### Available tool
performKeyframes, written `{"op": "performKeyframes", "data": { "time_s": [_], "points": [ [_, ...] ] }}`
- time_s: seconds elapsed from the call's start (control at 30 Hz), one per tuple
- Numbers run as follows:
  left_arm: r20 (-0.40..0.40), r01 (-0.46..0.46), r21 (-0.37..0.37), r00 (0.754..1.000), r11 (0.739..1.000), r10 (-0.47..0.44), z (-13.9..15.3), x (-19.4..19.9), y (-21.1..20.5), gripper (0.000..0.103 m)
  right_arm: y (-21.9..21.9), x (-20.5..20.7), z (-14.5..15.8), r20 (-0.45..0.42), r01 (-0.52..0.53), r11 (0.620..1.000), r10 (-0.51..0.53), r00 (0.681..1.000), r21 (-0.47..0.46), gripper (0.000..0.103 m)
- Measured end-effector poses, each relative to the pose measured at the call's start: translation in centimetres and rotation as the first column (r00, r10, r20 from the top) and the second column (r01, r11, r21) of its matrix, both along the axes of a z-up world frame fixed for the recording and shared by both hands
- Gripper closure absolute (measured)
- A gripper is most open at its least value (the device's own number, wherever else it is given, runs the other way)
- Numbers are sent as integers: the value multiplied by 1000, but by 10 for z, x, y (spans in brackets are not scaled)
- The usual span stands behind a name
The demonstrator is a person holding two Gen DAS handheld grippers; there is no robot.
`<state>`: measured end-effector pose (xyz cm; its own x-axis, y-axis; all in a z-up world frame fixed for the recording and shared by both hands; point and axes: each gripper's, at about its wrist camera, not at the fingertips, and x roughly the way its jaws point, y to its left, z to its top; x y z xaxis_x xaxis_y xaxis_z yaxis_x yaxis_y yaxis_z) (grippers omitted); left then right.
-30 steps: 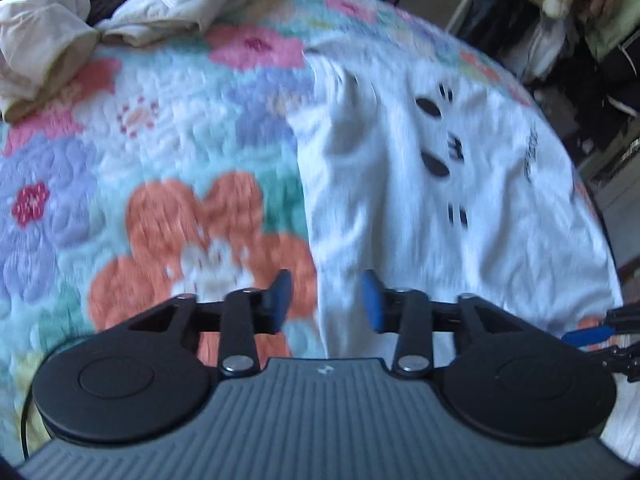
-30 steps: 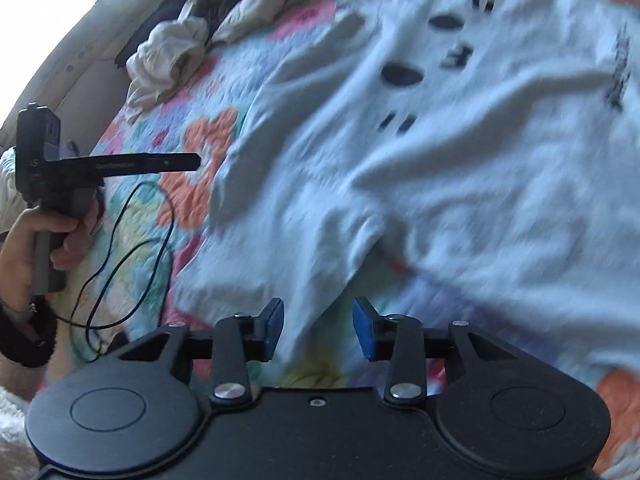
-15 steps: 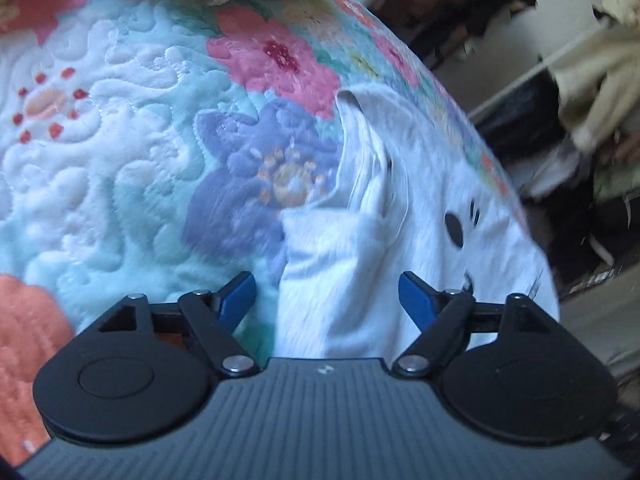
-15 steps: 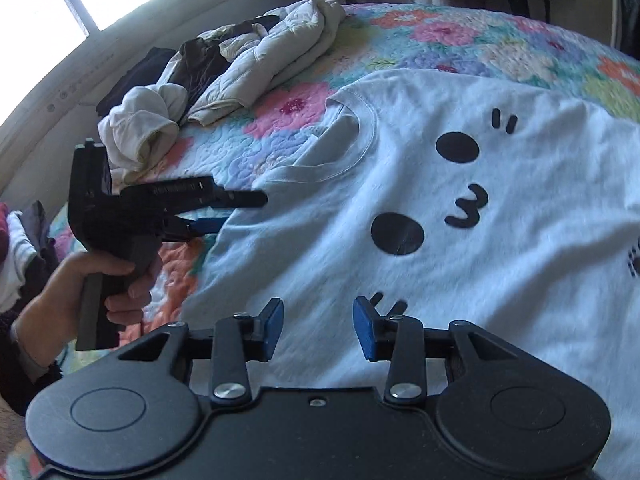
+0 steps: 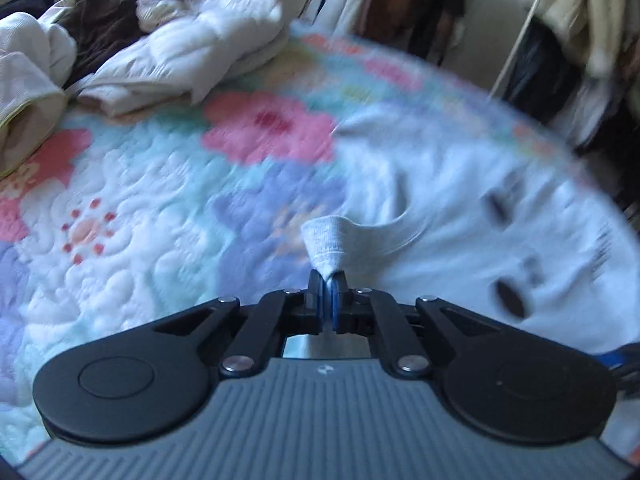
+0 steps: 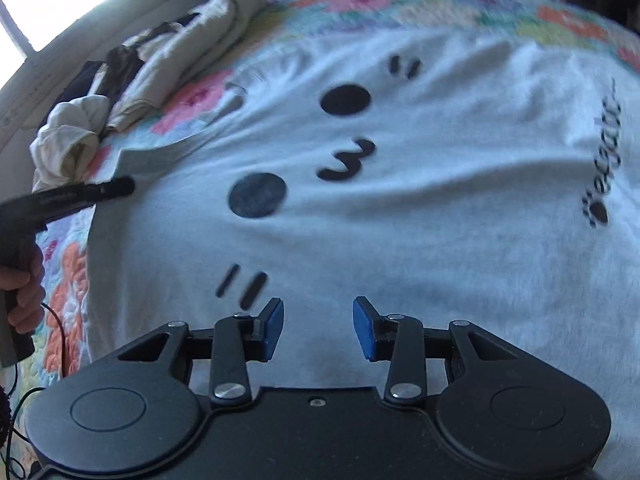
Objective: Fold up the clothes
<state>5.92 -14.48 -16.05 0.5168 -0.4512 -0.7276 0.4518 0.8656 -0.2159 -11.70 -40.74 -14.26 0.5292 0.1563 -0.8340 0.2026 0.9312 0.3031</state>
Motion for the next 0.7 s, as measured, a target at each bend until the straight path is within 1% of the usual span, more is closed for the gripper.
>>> {"op": "performKeyframes", "data": {
  "time_s": [0.03, 0.07, 0.1, 0.13, 0.17, 0.2, 0.23, 0.27, 0.3, 0.4, 0.47, 0.57, 0.67, 0.7],
  "points": [
    [-25, -11, 44, 1000, 999, 12, -9, 3, -2, 94, -4, 0, -5, -22, 8, 1000, -7, 1000, 13, 59],
    [-29, -13, 49, 999, 999, 15, -11, 4, -3, 93, -4, 0, -9, -37, 4, 1000, -4, 999, 12, 60],
    [-19, -13, 57, 1000, 998, 14, -9, 2, -2, 91, -2, 1, -12, -46, -9, 1000, 9, 999, 1, 60],
    [-6, -9, 89, 1000, 996, 10, -4, 1, -4, 88, 0, 0, -13, -51, -23, 1000, 22, 998, -15, 60],
    [21, -18, 131, 1000, 991, 15, 2, -1, -7, 78, 4, -1, -13, -53, -39, 999, 37, 998, -33, 60],
    [63, -32, 156, 998, 987, 22, 9, -4, -7, 74, 7, -1, -12, -56, -51, 998, 49, 997, -47, 59],
    [93, -26, 157, 996, 987, 11, 17, -6, -8, 74, 9, -3, -10, -61, -62, 996, 58, 996, -58, 59],
    [98, -9, 145, 995, 989, -5, 24, -7, -9, 74, 10, -3, -7, -62, -70, 996, 66, 996, -63, 59],
    [86, 4, 123, 996, 992, -15, 30, -8, -11, 73, 6, -5, -2, -46, -62, 996, 59, 997, -61, 59],
    [63, 57, 59, 996, 997, -61, 49, -13, -23, 73, -12, -11, 20, 39, -5, 999, 7, 999, -49, 59],
    [52, 100, 27, 993, 995, -102, 58, -17, -41, 70, -30, -17, 38, 104, 62, 996, -54, 993, -70, 59],
    [11, 183, -26, 983, 983, -182, 67, -22, -82, 63, -71, -21, 66, 187, 198, 974, -176, 966, -107, 56],
    [-21, 264, -60, 964, 963, -265, 72, -20, -132, 62, -119, -21, 85, 229, 312, 949, -292, 929, -55, 56],
    [-20, 291, -62, 956, 955, -292, 73, -19, -149, 62, -133, -21, 89, 238, 340, 939, -320, 917, -48, 56]
  ]
}}
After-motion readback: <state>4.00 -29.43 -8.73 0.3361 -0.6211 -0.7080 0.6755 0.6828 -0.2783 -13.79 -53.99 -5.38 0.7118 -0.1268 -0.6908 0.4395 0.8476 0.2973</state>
